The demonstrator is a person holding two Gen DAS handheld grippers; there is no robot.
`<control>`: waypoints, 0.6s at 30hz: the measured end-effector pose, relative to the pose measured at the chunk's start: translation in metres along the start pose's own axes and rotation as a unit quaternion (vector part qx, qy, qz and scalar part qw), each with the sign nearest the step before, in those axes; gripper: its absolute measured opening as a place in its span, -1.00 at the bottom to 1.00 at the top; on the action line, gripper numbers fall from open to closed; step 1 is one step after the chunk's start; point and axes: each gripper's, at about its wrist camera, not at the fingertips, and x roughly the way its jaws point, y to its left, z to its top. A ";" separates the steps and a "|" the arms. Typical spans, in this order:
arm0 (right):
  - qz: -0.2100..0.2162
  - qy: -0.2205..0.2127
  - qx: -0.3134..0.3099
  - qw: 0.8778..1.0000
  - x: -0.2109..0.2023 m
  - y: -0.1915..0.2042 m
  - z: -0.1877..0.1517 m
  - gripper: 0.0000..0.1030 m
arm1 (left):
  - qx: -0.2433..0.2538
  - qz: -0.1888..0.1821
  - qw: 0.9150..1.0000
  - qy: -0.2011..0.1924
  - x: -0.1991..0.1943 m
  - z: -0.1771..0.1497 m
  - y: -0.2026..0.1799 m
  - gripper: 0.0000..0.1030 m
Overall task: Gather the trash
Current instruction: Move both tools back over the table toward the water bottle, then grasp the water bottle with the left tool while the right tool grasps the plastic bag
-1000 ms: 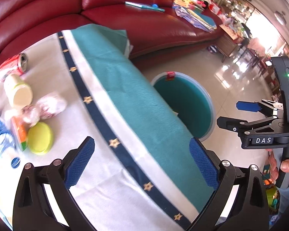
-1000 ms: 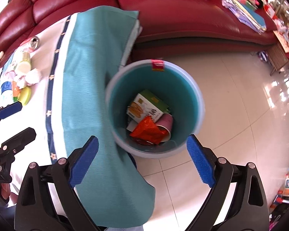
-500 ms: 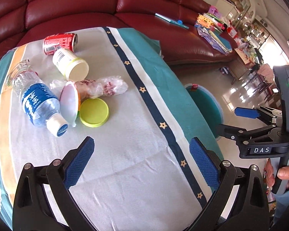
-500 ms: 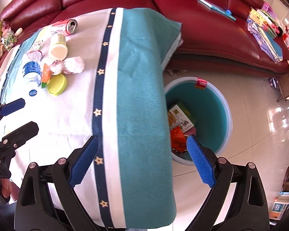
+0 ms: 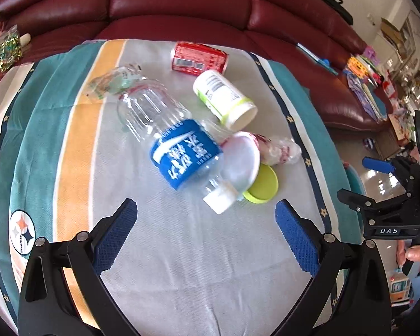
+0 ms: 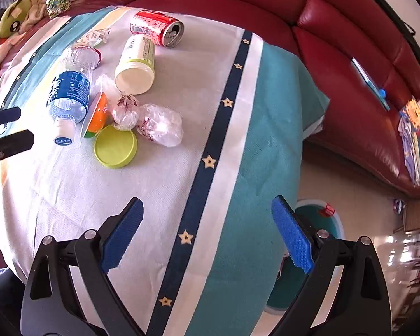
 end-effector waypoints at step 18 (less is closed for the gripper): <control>0.019 0.000 -0.110 0.994 0.033 0.046 0.064 0.52 | -0.052 0.060 0.997 0.005 0.062 0.057 0.030 0.92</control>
